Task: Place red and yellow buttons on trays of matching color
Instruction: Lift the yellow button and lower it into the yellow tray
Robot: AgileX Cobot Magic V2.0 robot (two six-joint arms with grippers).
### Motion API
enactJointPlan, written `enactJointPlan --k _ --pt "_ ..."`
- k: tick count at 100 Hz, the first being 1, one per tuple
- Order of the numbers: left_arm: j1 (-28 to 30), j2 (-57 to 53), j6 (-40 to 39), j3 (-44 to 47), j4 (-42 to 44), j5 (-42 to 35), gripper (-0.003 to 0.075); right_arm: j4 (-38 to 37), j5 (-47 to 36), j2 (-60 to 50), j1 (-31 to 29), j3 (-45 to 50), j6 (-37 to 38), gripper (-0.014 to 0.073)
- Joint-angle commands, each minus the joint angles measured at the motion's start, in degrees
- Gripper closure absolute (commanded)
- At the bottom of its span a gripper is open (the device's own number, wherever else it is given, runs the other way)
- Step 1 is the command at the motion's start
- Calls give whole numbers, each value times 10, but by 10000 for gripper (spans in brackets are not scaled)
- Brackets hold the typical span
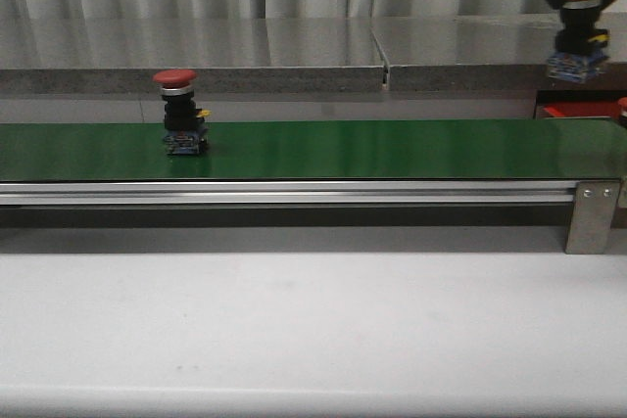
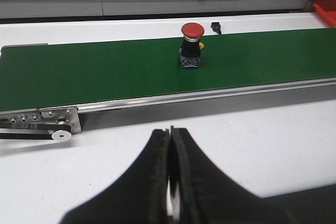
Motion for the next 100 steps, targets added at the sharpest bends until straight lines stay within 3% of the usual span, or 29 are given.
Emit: enactJointPlan --k 1,27,56,77,100 --pt "-4 4 -2 -13 -7 -46 741 13 -36 -39 -41 0 2 481" --pt "-4 4 -2 -13 -8 -46 741 13 -70 -42 -151 34 14 481" --pt "-4 4 -2 -13 -8 -46 741 21 -172 -39 -246 95 19 481" --pt "-4 4 -2 -13 -8 -46 741 31 -250 -26 -278 135 20 481" --pt "-4 4 -2 -13 -8 -46 741 81 -268 36 -281 137 20 481"
